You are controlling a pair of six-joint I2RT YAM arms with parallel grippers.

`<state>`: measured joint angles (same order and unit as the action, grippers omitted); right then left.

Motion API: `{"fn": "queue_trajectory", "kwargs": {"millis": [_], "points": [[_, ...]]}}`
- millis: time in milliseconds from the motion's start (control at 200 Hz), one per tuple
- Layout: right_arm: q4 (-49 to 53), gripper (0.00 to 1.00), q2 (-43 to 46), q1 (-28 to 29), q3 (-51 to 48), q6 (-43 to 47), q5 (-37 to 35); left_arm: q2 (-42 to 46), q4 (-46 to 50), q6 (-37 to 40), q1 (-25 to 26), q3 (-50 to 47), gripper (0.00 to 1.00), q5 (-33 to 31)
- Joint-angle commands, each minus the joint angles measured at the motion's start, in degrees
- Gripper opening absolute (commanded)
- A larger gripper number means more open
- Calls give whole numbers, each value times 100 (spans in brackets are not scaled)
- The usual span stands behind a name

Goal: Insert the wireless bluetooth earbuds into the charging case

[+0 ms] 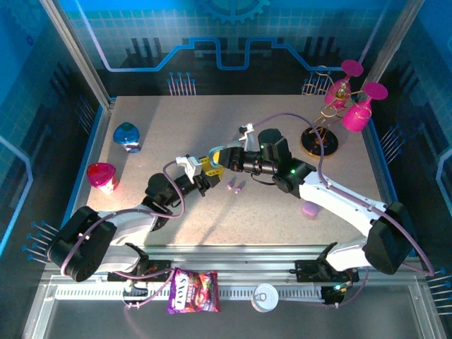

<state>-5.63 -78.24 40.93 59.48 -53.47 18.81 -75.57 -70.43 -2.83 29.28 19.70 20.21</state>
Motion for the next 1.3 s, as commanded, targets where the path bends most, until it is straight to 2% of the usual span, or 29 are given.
{"fn": "queue_trajectory", "kwargs": {"millis": [0, 310, 760, 1021, 1176, 1291], "points": [[318, 14, -60, 59, 128, 157, -75, 119, -516, 45, 73, 138, 32, 150], [708, 16, -172, 73, 305, 256, 215, 114, -471, 2, 76, 189, 32, 126], [982, 20, -171, 71, 370, 279, 148, 113, -392, 36, 78, 205, 32, 87], [1077, 26, -194, 64, 389, 320, 118, 169, -371, 43, 85, 159, 32, 89], [1142, 19, -210, 64, 421, 330, 149, 214, -331, 64, 79, 148, 32, 84], [1213, 19, -184, 66, 439, 392, 104, 227, -335, 63, 86, 140, 32, 81]]}}
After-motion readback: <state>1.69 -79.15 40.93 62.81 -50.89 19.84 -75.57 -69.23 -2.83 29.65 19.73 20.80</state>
